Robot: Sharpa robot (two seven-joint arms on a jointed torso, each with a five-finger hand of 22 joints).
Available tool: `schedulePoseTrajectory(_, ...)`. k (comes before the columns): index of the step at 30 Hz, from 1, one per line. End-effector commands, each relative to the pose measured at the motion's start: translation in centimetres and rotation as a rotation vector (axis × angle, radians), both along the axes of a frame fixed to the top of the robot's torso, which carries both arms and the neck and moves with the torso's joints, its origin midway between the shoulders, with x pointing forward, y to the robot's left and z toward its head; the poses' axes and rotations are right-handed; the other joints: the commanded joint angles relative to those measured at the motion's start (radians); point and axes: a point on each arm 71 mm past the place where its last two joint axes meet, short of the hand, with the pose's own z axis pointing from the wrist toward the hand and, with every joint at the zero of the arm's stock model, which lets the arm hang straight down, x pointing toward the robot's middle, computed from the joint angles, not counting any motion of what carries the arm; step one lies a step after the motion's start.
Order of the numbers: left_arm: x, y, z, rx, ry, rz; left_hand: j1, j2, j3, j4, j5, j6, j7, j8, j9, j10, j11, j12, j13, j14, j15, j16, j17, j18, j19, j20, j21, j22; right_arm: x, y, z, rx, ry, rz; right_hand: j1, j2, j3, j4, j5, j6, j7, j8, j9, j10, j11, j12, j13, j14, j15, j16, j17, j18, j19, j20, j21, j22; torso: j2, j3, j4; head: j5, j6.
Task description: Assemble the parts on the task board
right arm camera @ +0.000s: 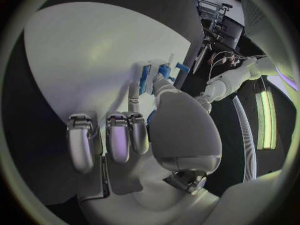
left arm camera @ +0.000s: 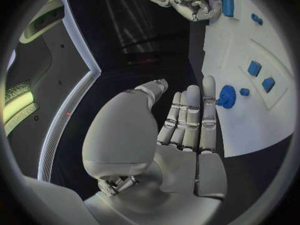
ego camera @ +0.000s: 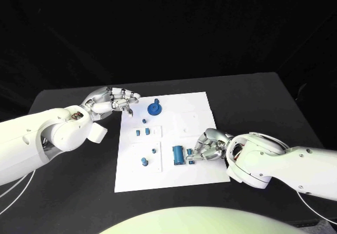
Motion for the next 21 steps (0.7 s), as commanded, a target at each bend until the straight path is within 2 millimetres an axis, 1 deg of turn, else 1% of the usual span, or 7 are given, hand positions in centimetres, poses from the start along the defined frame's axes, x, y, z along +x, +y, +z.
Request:
schedulePoseTrajectory(1,0.0,-0.2,0.0,-0.009,-0.005,-0.016,-0.002,0.009,-0.001,0.005,0.006,-0.006,0.024,0.004,-0.002,-0.006,-0.001,0.000,-0.001,-0.007,0.002,-0.003,0.002,0.015,0.006,0.000,-0.001,-0.001,0.3,-0.3,0.6,0.079,-0.082,-0.008,-0.004,0.006,-0.015,-0.001,-0.005,-0.037,0.015,-0.025,-0.010,0.097,0.009,-0.014,0.256,0.103,0.006,-0.001,0.252,-0.007,0.105,-0.002,0.004,0.263,-0.002,-0.0009,-0.0001,0.003,0.002)
schedulePoseTrajectory(6,0.2,0.0,-0.1,-0.014,-0.009,0.001,-0.001,0.009,-0.001,0.006,0.006,-0.006,0.024,0.004,-0.002,-0.006,-0.001,0.000,-0.001,-0.007,0.002,-0.003,0.002,0.015,0.006,0.000,-0.001,-0.001,1.6,-1.4,1.8,0.218,-0.174,-0.039,0.020,0.017,-0.019,-0.002,-0.004,-0.126,0.054,-0.092,-0.036,0.067,0.044,-0.075,0.232,0.094,0.035,-0.024,0.210,0.003,0.090,0.022,-0.047,0.249,-0.007,-0.0055,-0.0030,0.003,0.016)
schedulePoseTrajectory(10,0.6,0.3,-0.2,-0.030,-0.018,0.036,-0.001,0.009,-0.001,0.006,0.006,-0.006,0.024,0.004,-0.002,-0.006,-0.001,0.001,-0.001,-0.007,0.002,-0.003,0.002,0.015,0.006,0.000,-0.002,-0.001,3.7,-2.7,3.1,0.360,-0.247,-0.086,0.056,0.037,-0.001,-0.004,0.011,-0.134,0.065,-0.112,-0.042,0.046,0.054,-0.113,0.217,0.087,0.044,-0.039,0.185,0.017,0.070,0.034,-0.120,0.229,-0.018,-0.0125,-0.0076,0.006,0.024)
schedulePoseTrajectory(16,1.7,1.1,-0.4,-0.066,-0.054,0.130,0.003,0.010,0.000,0.010,0.006,-0.006,0.019,0.007,-0.002,0.004,-0.004,0.006,-0.001,-0.032,0.002,-0.023,-0.005,0.014,-0.011,0.000,-0.017,-0.009,7.5,-4.7,3.7,0.539,-0.289,-0.210,0.132,0.053,0.044,-0.006,0.071,-0.167,0.085,-0.142,-0.046,-0.193,0.072,-0.519,0.019,-0.024,0.061,-0.290,-0.130,0.116,-0.111,0.051,-0.735,0.016,-0.037,-0.0276,-0.0155,0.015,0.044)
schedulePoseTrajectory(17,1.7,1.2,-0.4,-0.069,-0.057,0.139,0.005,0.009,0.000,0.010,0.006,-0.007,0.018,0.008,-0.003,0.005,-0.005,0.006,-0.002,-0.040,0.002,-0.031,-0.008,0.014,-0.017,0.001,-0.024,-0.013,7.8,-4.8,3.7,0.547,-0.293,-0.216,0.132,0.053,0.044,-0.006,0.071,-0.167,0.086,-0.142,-0.046,-0.194,0.072,-0.521,0.018,-0.025,0.061,-0.292,-0.132,0.116,-0.111,0.051,-0.738,0.015,-0.038,-0.0284,-0.0160,0.015,0.047)
schedulePoseTrajectory(19,2.2,1.5,-0.5,-0.085,-0.074,0.183,0.009,0.008,0.002,0.014,0.005,-0.008,0.016,0.011,-0.004,0.014,-0.006,0.006,-0.005,-0.071,0.004,-0.066,-0.022,0.013,-0.040,0.002,-0.052,-0.028,9.0,-5.2,3.7,0.580,-0.311,-0.243,0.157,0.050,0.073,-0.007,0.086,-0.192,0.101,-0.147,-0.052,-0.399,0.084,-0.843,-0.175,-0.147,0.077,-0.544,-0.376,0.176,-0.253,0.062,-1.187,-0.184,-0.043,-0.0322,-0.0190,0.018,0.055)
schedulePoseTrajectory(21,2.7,1.8,-0.5,-0.104,-0.089,0.232,0.013,0.006,0.004,0.018,0.005,-0.010,0.015,0.016,-0.004,0.014,-0.003,-0.011,-0.015,-0.112,0.010,-0.125,-0.048,0.012,-0.071,0.008,-0.099,-0.055,10.3,-5.5,3.6,0.607,-0.331,-0.266,0.164,0.052,0.097,-0.006,0.088,-0.206,0.110,-0.150,-0.062,-0.446,0.092,-0.931,-0.261,-0.233,0.084,-0.729,-0.529,0.174,-0.278,0.078,-1.264,-0.253,-0.047,-0.0343,-0.0218,0.020,0.069)
